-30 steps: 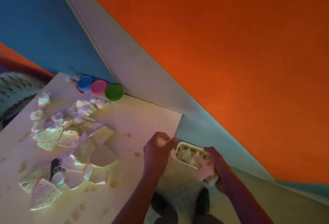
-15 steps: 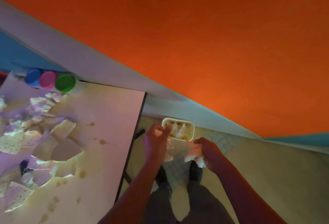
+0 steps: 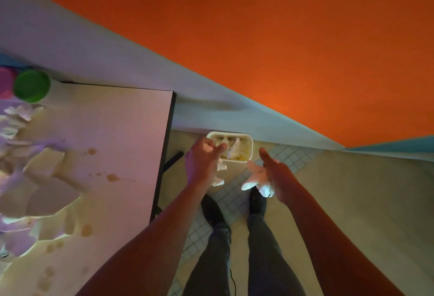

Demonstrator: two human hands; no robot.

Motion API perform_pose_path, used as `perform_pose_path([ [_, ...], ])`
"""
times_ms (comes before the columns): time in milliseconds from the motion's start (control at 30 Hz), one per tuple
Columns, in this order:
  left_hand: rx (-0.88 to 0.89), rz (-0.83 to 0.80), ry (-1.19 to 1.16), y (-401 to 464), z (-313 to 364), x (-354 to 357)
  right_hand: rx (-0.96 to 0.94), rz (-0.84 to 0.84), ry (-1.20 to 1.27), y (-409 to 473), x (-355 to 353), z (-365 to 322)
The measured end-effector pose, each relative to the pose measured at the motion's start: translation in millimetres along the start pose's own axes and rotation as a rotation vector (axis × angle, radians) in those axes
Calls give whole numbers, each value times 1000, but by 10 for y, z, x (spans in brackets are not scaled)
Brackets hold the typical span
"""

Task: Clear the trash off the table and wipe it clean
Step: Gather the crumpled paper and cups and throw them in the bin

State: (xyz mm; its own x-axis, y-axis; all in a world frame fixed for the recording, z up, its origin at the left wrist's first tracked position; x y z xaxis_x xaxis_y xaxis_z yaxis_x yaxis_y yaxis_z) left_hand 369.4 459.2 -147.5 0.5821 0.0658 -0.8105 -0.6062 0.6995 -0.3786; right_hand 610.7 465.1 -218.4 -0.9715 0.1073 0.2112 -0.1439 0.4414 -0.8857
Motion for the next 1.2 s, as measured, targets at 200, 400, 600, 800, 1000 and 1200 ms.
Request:
perform_pose_path([
  [200, 12, -86, 45, 231, -218, 403, 117, -3, 77, 263, 129, 281],
  [400, -46, -218, 20, 487, -506, 994, 147, -3, 134, 734, 42, 604],
  [600, -87, -298, -41, 791, -748, 1683, 127, 61, -48, 1318, -74, 767],
  [800, -167, -207, -48, 1326, -1090, 2248, 39, 158, -253, 2210, -99, 801],
  [1000, -204, -63, -66, 1867, -1362, 2695, -159, 125, -255, 3119, 166, 825],
  [1200, -182, 20, -86, 2286, -1608, 3246, -204, 72, -366, 3818, 301, 948],
])
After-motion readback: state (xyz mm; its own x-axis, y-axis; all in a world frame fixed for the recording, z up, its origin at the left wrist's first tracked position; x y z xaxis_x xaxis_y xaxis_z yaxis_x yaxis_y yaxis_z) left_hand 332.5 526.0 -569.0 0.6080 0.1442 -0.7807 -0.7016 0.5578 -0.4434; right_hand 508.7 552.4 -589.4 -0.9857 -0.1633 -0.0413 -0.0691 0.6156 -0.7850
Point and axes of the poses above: each hand's wrist, its own y-axis towards the middle knuckle, its own x-axis out of the palm, z = x × y, the point moved 10 cm from there along y, towards the middle knuckle, and after that the axes turned 15 degrees about y, right-handed, at the moved point
